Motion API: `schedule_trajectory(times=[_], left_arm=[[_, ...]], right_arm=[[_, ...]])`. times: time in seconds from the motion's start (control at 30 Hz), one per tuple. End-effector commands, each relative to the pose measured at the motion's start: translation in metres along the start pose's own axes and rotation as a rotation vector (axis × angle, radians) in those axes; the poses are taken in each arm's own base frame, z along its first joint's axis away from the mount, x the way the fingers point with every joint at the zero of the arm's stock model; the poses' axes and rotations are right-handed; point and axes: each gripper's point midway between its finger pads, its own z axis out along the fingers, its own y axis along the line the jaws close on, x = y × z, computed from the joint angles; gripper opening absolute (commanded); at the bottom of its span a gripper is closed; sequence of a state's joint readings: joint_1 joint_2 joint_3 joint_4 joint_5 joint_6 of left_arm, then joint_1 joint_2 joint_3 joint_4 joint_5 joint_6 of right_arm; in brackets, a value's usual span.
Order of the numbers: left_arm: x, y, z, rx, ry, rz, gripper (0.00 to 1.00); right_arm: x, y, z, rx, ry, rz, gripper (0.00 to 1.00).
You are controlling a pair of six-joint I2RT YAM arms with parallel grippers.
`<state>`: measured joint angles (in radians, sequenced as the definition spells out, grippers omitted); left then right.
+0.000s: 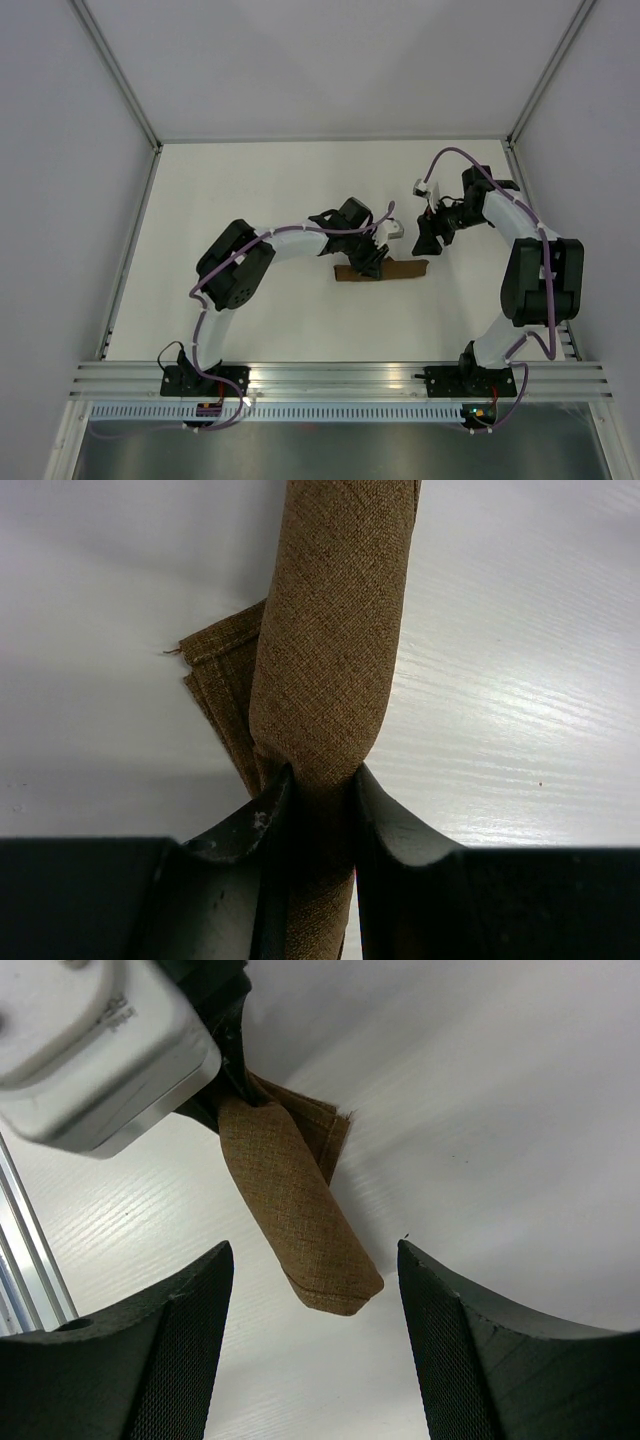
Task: Fold the napkin, place the utensils inside, and roll it up
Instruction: Roll the napkin with the utensil
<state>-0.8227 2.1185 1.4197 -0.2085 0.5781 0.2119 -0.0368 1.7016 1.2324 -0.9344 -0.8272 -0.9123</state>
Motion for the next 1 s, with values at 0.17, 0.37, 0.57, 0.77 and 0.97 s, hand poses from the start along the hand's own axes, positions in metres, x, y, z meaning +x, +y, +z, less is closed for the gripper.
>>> schedule_trajectory(times=[0.17,0.37,0.57,0.77,0.97], left_arm=[[0.063,-0.008,0.013,0.073,0.181,-0.189,0.17],[0.063,-0.008,0.011,0.099,0.187,-0.217,0.17],[0.064,-0.009,0.01,0.123,0.197,-0.243,0.17],[0.067,-0.007,0.01,0.143,0.204,-0.271,0.17],[0.067,-0.004,0.01,0.165,0.207,-0.304,0.17]], right_arm=[[-0.012,0.004,-0.008,0.028,-0.043,-0.111,0.73],[-0.008,0.009,-0.008,0.023,-0.034,-0.133,0.73],[-0.008,0.013,-0.008,0.04,-0.027,-0.163,0.73],[-0.007,0.022,-0.004,0.059,-0.005,-0.218,0.73],[-0.003,0.033,0.004,0.073,0.029,-0.286,0.73]])
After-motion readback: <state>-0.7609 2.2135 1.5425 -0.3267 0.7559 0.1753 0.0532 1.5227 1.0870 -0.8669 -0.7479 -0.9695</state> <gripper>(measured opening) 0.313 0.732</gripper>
